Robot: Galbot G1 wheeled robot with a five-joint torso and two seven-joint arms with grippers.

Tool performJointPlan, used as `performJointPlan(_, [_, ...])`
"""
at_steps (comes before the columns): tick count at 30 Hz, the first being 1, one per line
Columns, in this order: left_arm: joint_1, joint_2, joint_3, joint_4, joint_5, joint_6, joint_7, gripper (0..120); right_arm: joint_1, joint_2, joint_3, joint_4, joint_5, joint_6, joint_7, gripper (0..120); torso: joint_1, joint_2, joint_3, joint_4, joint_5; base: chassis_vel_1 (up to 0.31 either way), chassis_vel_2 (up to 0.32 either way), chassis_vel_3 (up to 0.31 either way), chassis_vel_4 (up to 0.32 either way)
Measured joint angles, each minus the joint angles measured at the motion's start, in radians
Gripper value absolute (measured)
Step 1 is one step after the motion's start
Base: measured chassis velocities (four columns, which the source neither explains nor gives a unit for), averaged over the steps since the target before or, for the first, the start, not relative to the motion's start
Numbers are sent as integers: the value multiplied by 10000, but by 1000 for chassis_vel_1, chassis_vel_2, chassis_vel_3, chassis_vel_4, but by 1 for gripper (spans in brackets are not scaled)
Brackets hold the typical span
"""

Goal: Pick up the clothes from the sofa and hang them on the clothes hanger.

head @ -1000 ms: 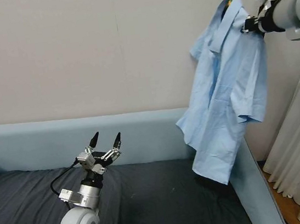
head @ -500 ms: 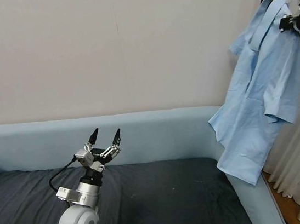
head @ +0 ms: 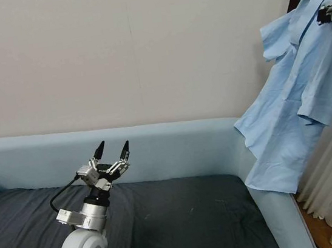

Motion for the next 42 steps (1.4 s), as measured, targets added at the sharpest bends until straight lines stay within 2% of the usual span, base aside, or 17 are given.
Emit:
performJointPlan(8, [18,225,-190,128,-266,-106,34,100,-839,1194,249,-1407,-1491,1054,-134,7,0,0,0,7,-4,0,0,0,0])
performJointPlan(14, [-64,459,-218,425,-434,-239,82,100,-1754,1945,962,-2492,-2721,1354,-321,7,0,-2,0,-1,-1,0,0,0,0])
performJointPlan(21, [-359,536,-70,899,-558,-297,188,100,-2852,3012,1746,-3952,-4449,2089,-800,7,0,-2,1,6,-5,0,0,0,0])
performJointPlan(31, [-495,402,144,1240,-609,-309,381,100,-3592,3527,2630,-5487,-6225,2755,-2097,7,1,-2,0,2,-2,0,0,0,0])
performJointPlan(42, [-472,322,189,1108,-556,-163,469,100,-3730,3371,3091,-5893,-6241,2808,-2881,7,-2,-1,-1,-1,0,0,0,0,0])
